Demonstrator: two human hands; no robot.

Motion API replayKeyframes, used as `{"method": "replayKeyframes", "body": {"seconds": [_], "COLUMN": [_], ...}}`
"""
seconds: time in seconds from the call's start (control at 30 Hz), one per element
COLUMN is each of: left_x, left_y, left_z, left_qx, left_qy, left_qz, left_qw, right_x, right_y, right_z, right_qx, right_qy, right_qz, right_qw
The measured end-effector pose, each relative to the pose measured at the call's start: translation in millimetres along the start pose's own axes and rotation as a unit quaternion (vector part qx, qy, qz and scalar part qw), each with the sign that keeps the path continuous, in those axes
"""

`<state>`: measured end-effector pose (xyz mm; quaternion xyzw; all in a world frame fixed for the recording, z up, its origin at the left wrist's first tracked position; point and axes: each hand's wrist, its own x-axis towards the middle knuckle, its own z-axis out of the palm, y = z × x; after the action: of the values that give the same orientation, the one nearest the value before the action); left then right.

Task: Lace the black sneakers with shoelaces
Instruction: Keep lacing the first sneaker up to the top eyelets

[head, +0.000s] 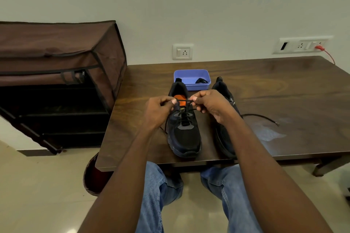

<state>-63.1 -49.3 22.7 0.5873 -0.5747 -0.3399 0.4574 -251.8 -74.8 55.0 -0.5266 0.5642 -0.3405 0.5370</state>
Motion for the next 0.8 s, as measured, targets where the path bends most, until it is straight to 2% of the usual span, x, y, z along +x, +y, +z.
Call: {"method": "replayKeyframes", "body": {"seconds": [0.13,0.23,0.3,0.33,0.4,0.5,0.8], "left_x": [-1.1,-2.7,-0.8,0.9,0.8,-2.5,3.3], "left_y": [2.4,-0.3,-4.5,-5.2,-0.4,4.0,-2.2], "left_z": [-0.5,1.6,3.3,4.6,7.2,13.8,22.3], "left_qx": [0.071,0.154,0.200,0.197,0.108,0.017,0.002], "left_qy": [0.104,0.119,0.104,0.083,0.015,-0.070,-0.026], "left_qz": [-0.038,-0.082,-0.049,-0.013,0.033,0.021,0.019], "left_qw": [0.991,0.977,0.973,0.977,0.994,0.997,0.999], "right_x": [1.7,5.0,6.5,6.6,6.3,6.7,13.6], "right_y": [2.7,6.6,4.7,3.7,1.9,2.6,3.9], "right_z": [3.5,10.8,15.1,16.6,18.4,18.1,21.1], "right_qx": [-0.006,-0.079,-0.075,-0.059,-0.047,-0.050,-0.011], "right_qy": [0.022,0.069,0.060,0.048,0.027,0.019,0.049], "right_qz": [0.017,0.025,0.035,0.039,0.036,0.019,0.016], "right_qw": [1.000,0.994,0.995,0.996,0.998,0.998,0.999]}}
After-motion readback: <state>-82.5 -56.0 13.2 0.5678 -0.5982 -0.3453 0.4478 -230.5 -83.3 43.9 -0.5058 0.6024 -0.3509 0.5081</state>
